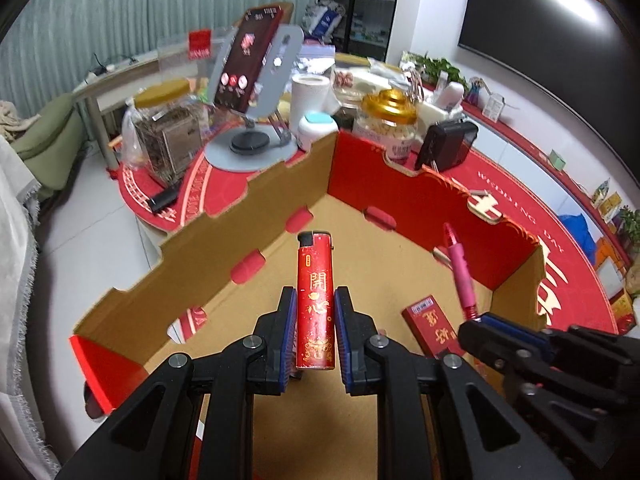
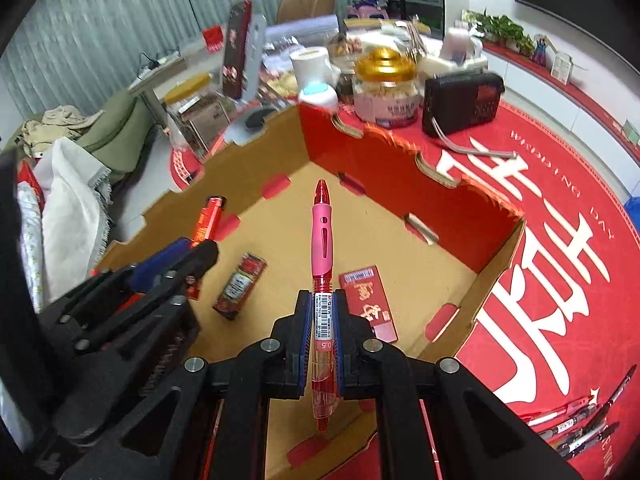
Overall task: Organize rigid objects
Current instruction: 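Open left tool to drop the lighter while right tool drops the pink pen into the box, then move left tool to the red pen on the rug while right tool approaches the silver pen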
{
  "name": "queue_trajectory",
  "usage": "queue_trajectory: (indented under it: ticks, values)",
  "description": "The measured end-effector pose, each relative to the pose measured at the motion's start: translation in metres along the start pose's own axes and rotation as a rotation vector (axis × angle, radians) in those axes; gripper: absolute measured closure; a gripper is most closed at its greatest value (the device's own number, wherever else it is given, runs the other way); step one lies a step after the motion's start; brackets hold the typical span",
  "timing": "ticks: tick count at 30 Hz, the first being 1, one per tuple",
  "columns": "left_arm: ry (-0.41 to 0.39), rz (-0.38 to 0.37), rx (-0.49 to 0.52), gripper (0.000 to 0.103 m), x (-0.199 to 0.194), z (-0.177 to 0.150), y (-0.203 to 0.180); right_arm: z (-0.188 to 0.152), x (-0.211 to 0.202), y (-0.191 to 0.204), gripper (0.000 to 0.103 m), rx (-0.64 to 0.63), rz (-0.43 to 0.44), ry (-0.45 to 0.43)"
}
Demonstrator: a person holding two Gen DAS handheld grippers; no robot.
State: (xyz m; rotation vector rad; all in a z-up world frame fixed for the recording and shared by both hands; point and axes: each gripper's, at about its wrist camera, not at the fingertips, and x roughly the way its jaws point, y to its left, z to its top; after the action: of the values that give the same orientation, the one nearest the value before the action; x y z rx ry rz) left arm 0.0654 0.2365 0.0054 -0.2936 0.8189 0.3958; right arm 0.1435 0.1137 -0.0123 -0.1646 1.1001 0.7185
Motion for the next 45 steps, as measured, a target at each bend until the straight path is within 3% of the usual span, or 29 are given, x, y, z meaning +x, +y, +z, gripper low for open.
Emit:
queue_trajectory:
  ticks: [1,2,3,5,6,7,9,11,12,14,16,19,22,27,29,31,33,34,36,41,43,45]
  values:
    - [0.004,-0.002,0.002,0.082,0.001,0.000,0.000,-0.001,0.003,-0.001,0.092,0.000,0.000,0.013]
    - [0.001,-0.014,0.006,0.073,0.000,0.000,-0.001,-0.002,0.005,-0.003,0.092,0.000,-0.003,0.020]
    - [-0.001,-0.024,0.013,0.053,0.000,0.000,-0.002,-0.002,0.005,-0.004,0.092,-0.002,-0.006,0.021]
    - [-0.033,-0.012,0.015,0.031,-0.007,-0.001,-0.003,-0.003,0.001,-0.006,0.090,-0.002,-0.012,0.013]
    - [-0.069,-0.009,0.005,0.029,-0.013,-0.001,-0.002,-0.004,-0.003,-0.007,0.076,-0.002,-0.016,0.004]
    - [-0.103,-0.022,-0.012,0.026,-0.020,0.000,0.001,-0.005,-0.008,-0.008,0.050,0.000,-0.022,-0.008]
    - [-0.153,-0.085,-0.068,0.018,-0.035,0.001,0.008,-0.008,-0.028,-0.014,0.018,0.020,-0.018,-0.089]
    - [-0.218,-0.149,-0.133,0.012,-0.055,0.002,0.018,-0.013,-0.054,-0.023,0.017,0.060,0.000,-0.181]
    - [-0.246,-0.155,-0.156,0.000,-0.064,0.003,0.020,-0.016,-0.065,-0.027,0.017,0.079,0.012,-0.212]
    - [-0.335,-0.142,-0.210,0.000,-0.090,0.004,0.025,-0.024,-0.088,-0.038,0.017,0.129,0.032,-0.279]
    - [-0.394,-0.180,-0.234,0.000,-0.109,0.004,0.027,-0.038,-0.108,-0.050,0.001,0.187,0.043,-0.325]
    - [-0.457,-0.275,-0.281,0.000,-0.134,0.003,0.029,-0.054,-0.124,-0.060,0.001,0.241,0.074,-0.354]
    - [-0.458,-0.325,-0.366,0.000,-0.151,0.006,0.030,-0.072,-0.136,-0.068,0.001,0.281,0.081,-0.365]
    - [-0.526,-0.384,-0.685,0.000,-0.184,0.003,0.049,-0.103,-0.157,-0.082,0.001,0.359,0.021,-0.463]
    - [-0.545,-0.362,-0.740,0.000,-0.194,0.000,0.051,-0.110,-0.160,-0.092,0.001,0.387,0.006,-0.459]
    - [-0.557,-0.265,-0.657,0.000,-0.201,0.003,0.039,-0.116,-0.161,-0.103,0.001,0.407,0.001,-0.444]
    - [-0.535,-0.203,-0.489,0.000,-0.198,0.002,0.017,-0.126,-0.166,-0.118,0.001,0.443,-0.019,-0.438]
    - [-0.487,-0.187,-0.377,0.000,-0.191,-0.001,-0.001,-0.132,-0.168,-0.126,0.001,0.458,-0.028,-0.430]
    - [-0.401,-0.231,-0.231,0.000,-0.173,-0.009,-0.030,-0.146,-0.169,-0.143,0.001,0.485,-0.075,-0.386]
    - [-0.091,-0.378,0.065,0.000,-0.109,-0.057,-0.124,-0.194,-0.165,-0.193,0.001,0.591,-0.203,-0.253]
    - [0.016,-0.383,0.182,0.000,-0.085,-0.080,-0.156,-0.214,-0.164,-0.211,0.001,0.650,-0.209,-0.211]
    - [0.126,-0.341,0.329,0.000,-0.064,-0.106,-0.184,-0.234,-0.161,-0.227,0.001,0.688,-0.225,-0.149]
